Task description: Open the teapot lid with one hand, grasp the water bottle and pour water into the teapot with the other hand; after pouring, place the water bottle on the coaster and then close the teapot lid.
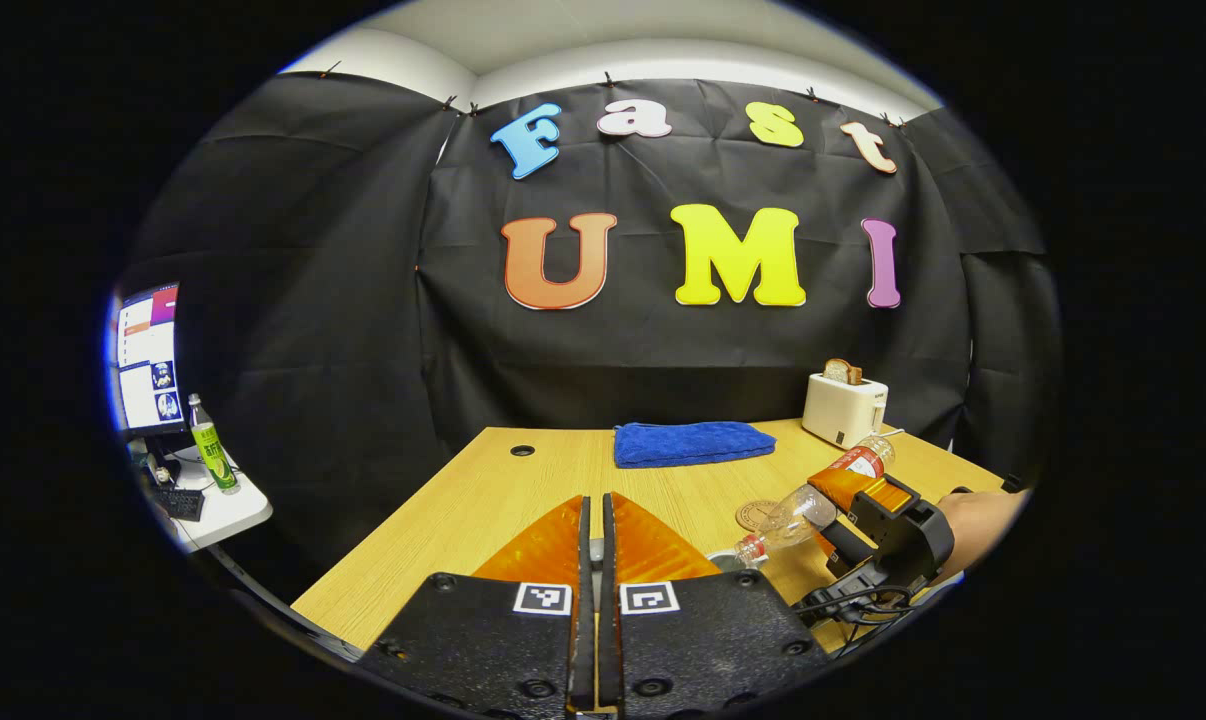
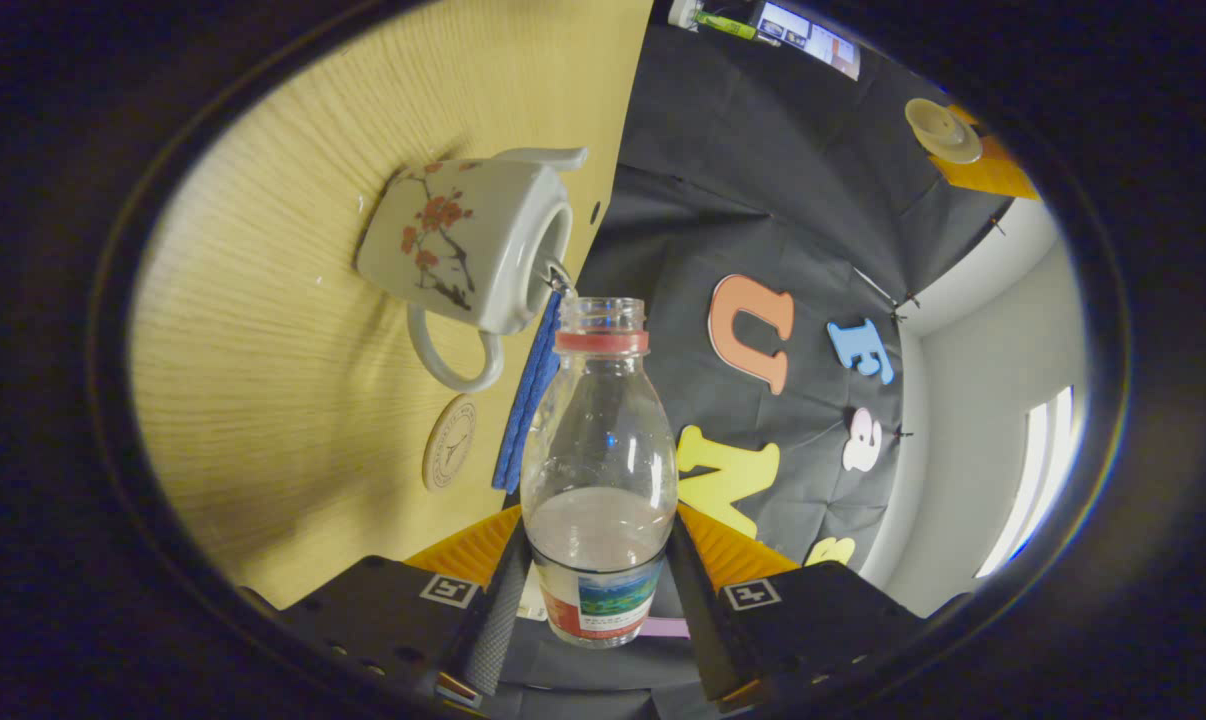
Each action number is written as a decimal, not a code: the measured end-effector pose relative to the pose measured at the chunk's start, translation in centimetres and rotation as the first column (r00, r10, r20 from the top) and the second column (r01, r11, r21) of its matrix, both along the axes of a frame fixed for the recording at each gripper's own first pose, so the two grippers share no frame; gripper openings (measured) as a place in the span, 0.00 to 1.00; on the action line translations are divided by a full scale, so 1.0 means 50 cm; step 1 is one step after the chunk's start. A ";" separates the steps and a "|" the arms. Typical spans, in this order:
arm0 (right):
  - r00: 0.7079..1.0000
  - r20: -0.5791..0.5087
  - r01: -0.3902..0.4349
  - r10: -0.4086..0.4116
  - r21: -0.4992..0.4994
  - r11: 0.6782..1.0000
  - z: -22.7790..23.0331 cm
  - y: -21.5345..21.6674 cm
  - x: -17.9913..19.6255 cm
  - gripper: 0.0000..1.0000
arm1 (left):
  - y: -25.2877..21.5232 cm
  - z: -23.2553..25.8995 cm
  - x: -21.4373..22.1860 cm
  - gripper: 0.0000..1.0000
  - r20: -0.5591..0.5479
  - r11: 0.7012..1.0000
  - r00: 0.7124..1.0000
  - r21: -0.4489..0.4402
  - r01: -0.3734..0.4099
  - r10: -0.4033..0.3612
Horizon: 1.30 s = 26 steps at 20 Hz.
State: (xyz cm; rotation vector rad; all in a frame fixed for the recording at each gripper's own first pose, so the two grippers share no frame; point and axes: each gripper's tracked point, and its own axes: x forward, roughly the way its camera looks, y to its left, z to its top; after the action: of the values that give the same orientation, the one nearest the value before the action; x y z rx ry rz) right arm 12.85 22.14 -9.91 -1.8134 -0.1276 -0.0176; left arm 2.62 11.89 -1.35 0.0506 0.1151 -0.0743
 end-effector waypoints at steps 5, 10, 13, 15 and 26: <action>0.998 0.054 -0.031 0.038 -0.123 0.992 0.015 0.014 -0.008 0.75 | -0.012 -0.005 0.001 0.04 -0.004 1.000 1.000 0.008 0.020 -0.020; 0.995 0.082 -0.035 0.050 -0.169 0.985 0.025 0.022 -0.012 0.73 | -0.015 -0.006 0.000 0.04 -0.004 1.000 1.000 0.017 0.026 -0.026; 0.994 0.097 -0.029 0.047 -0.186 0.982 0.041 0.022 -0.008 0.73 | -0.014 -0.007 0.001 0.04 -0.005 1.000 1.000 0.016 0.024 -0.024; 0.993 0.105 -0.025 0.047 -0.201 0.979 0.046 0.023 -0.006 0.75 | -0.012 -0.008 0.003 0.04 -0.009 1.000 1.000 0.018 0.022 -0.021; 0.976 0.197 -0.034 0.093 -0.285 0.958 0.125 0.045 -0.011 0.73 | -0.023 -0.012 0.000 0.04 -0.012 0.999 1.000 0.046 0.028 -0.028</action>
State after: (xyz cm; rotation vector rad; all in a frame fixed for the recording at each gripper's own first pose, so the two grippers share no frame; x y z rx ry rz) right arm 12.30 24.38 -3.64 -2.0873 -0.3531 -0.1514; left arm 2.60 10.75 -1.94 0.0977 0.1275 -0.1001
